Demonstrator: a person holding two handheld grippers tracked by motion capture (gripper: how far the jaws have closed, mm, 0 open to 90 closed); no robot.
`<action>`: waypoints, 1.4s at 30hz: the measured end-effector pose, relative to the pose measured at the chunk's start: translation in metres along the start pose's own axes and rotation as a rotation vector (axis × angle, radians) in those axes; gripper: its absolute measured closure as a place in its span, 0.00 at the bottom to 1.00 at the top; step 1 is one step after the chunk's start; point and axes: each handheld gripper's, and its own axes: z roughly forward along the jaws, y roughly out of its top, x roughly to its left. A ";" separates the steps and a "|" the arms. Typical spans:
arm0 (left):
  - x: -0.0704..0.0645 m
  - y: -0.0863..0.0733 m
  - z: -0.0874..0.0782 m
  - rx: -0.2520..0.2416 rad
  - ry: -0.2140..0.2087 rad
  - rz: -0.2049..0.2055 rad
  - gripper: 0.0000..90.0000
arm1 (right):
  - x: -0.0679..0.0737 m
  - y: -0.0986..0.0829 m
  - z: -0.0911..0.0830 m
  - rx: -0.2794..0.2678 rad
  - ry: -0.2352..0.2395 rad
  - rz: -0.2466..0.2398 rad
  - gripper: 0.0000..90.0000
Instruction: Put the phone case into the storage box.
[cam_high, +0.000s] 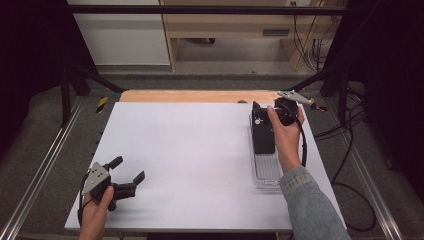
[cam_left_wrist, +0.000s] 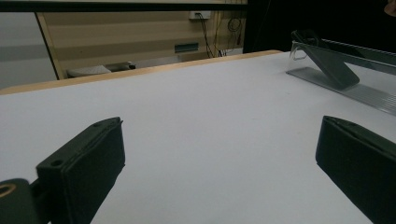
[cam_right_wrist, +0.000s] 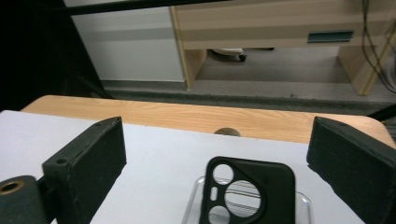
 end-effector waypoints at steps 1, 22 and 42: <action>0.000 0.000 0.000 -0.001 -0.001 -0.003 0.02 | 0.001 0.000 -0.001 -0.001 0.008 -0.003 0.05; 0.000 -0.001 -0.001 0.002 0.002 -0.001 0.02 | 0.003 0.007 -0.031 -0.083 0.050 -0.061 0.05; 0.000 -0.002 -0.002 0.007 0.018 0.002 0.02 | -0.004 0.000 -0.053 -0.110 0.077 -0.069 0.05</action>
